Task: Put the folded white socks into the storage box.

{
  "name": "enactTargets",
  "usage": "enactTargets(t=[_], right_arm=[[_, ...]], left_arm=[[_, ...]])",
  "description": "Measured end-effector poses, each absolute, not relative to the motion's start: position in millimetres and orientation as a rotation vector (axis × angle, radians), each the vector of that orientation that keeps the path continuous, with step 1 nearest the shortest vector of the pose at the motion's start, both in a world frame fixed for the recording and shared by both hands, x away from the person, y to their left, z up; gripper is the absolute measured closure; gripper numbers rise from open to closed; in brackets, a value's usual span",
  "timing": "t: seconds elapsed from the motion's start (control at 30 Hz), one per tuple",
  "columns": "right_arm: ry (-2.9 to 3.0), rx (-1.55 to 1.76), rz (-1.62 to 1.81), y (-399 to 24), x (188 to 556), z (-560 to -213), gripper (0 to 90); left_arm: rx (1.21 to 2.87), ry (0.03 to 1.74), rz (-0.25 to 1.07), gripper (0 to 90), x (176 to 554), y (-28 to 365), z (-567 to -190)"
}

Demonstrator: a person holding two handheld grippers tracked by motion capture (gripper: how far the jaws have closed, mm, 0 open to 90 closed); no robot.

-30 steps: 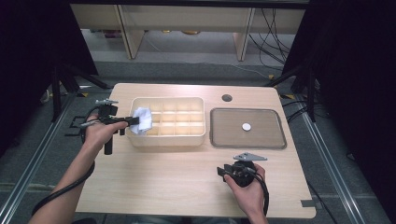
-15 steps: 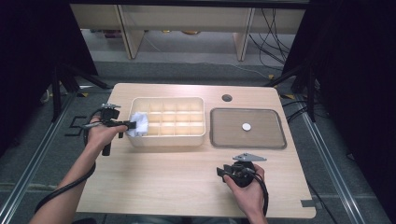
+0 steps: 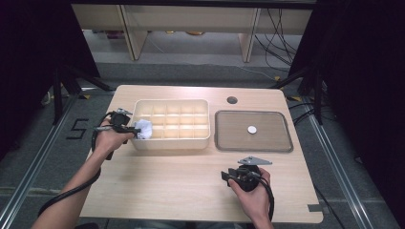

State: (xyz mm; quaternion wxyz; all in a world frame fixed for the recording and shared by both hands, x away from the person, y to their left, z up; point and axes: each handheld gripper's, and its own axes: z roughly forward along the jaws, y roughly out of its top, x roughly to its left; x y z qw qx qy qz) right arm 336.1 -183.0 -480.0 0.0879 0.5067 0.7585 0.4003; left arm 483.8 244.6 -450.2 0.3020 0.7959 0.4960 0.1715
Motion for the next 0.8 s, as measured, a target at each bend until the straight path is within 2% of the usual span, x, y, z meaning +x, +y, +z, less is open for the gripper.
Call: enactTargets(t=[0.5, 0.8], right_arm=[[2.260, 1.507, 1.193, -182.0, 335.9, -482.2, 62.9], [2.254, 1.511, 1.204, -183.8, 336.3, -481.1, 62.6]], left_arm=[[2.219, 1.308, 0.479, 76.3, 486.6, 236.2, -450.9], [2.377, 1.316, 0.422, 77.7, 492.6, 229.2, -451.2]])
